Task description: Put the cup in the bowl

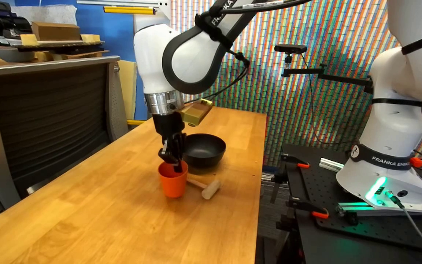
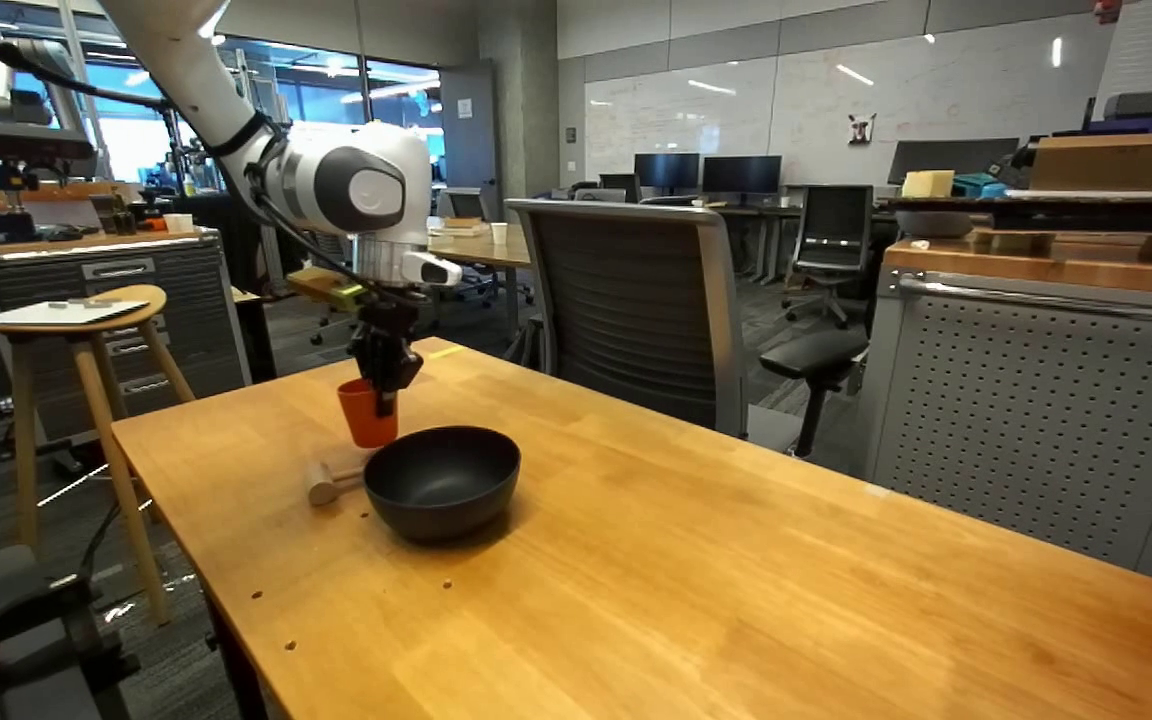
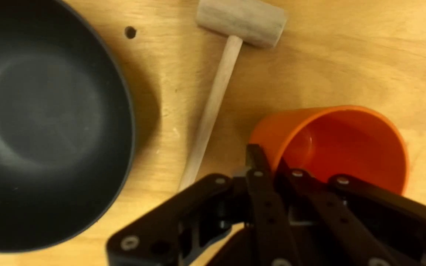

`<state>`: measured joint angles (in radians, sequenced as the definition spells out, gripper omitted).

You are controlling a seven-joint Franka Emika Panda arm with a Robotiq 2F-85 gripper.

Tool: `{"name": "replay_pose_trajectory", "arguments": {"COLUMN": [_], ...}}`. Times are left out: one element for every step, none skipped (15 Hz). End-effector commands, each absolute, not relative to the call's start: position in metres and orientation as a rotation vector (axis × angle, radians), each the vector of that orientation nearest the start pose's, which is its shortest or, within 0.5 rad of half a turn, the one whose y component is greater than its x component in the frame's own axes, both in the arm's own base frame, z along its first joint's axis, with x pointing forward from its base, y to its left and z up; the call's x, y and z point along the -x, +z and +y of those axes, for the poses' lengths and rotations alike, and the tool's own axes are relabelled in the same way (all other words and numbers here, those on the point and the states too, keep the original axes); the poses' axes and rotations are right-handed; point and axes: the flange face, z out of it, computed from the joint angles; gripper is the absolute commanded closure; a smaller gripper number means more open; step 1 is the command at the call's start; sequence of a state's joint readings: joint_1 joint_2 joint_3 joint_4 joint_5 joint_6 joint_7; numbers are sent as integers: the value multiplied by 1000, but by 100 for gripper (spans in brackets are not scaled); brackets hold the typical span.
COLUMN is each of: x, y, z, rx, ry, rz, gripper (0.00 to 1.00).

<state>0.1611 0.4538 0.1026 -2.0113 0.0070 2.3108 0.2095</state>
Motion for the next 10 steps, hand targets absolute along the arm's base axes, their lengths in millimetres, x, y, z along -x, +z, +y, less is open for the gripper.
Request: {"name": "replay_pose_trajectory", "arguments": {"x": [-585, -590, -594, -597, -598, -598, -596, -594, -592, -588], "y": [279, 295, 311, 325, 335, 340, 342, 340, 333, 323], "z": [123, 109, 96, 78, 63, 44, 28, 13, -1, -13], "rx": [3192, 3222, 3242, 3261, 3276, 3283, 3281, 3275, 3256, 3233], "ry": [170, 130, 100, 66, 41, 35, 59, 98, 159, 236], "rz": [-29, 4, 45, 113, 177, 258, 331, 404, 463, 506], "gripper": [94, 95, 94, 95, 95, 95, 95, 95, 95, 94]}}
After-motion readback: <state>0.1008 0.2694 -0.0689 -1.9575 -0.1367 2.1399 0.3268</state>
